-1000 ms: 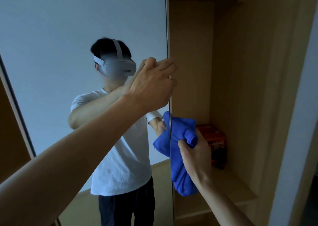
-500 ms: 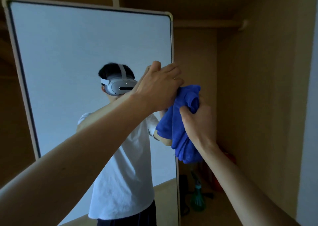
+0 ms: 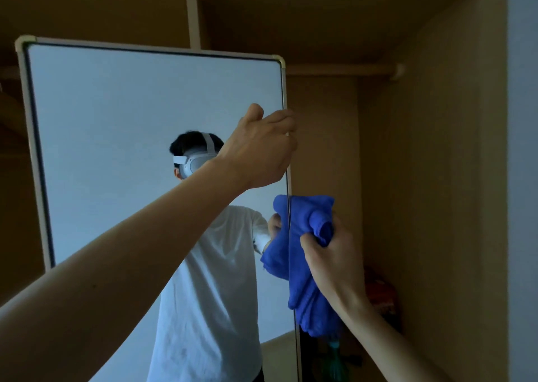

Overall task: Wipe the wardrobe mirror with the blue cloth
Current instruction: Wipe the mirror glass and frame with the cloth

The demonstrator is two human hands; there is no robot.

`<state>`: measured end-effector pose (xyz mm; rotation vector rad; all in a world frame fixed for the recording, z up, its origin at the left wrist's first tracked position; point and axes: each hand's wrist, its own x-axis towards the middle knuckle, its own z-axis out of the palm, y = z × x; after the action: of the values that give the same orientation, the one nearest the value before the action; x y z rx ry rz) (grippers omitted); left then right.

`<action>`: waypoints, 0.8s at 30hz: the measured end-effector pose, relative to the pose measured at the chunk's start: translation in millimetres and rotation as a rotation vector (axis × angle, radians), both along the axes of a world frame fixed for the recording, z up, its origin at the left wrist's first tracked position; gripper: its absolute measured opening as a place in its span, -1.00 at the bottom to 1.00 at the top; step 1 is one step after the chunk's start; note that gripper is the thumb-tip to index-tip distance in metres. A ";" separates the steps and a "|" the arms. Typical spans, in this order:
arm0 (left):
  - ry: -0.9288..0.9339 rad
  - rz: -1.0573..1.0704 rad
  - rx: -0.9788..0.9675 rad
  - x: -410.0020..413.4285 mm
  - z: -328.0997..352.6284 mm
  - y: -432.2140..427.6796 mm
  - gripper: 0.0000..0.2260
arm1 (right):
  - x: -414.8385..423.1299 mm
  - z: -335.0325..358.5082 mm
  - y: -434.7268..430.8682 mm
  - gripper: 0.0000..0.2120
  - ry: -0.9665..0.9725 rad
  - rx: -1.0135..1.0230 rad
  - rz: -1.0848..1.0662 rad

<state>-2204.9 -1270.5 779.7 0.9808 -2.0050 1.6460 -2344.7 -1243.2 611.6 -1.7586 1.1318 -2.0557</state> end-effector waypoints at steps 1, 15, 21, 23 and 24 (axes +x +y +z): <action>-0.018 0.006 -0.011 -1.0 2.8 1.5 -0.71 | 1.5 7.7 0.1 -0.74 -0.007 -0.013 0.003; 0.099 0.015 0.076 9.5 33.4 15.5 -0.63 | -0.2 109.0 -10.3 -0.77 0.021 -0.124 0.044; 0.220 0.030 0.000 6.6 44.0 15.6 -0.66 | -3.9 60.0 -2.2 -0.78 0.045 -0.095 0.016; 0.242 0.016 -0.006 5.1 47.0 15.3 -0.66 | -8.6 50.7 -4.0 -0.83 0.049 -0.052 0.059; 0.253 0.012 -0.008 4.4 48.9 15.5 -0.66 | -9.5 50.6 -5.7 -0.84 0.049 -0.044 0.070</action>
<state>-2200.5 -1255.0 828.5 1.1374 -1.8268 1.4533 -2354.3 -1248.9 662.2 -1.8507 1.0309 -2.0227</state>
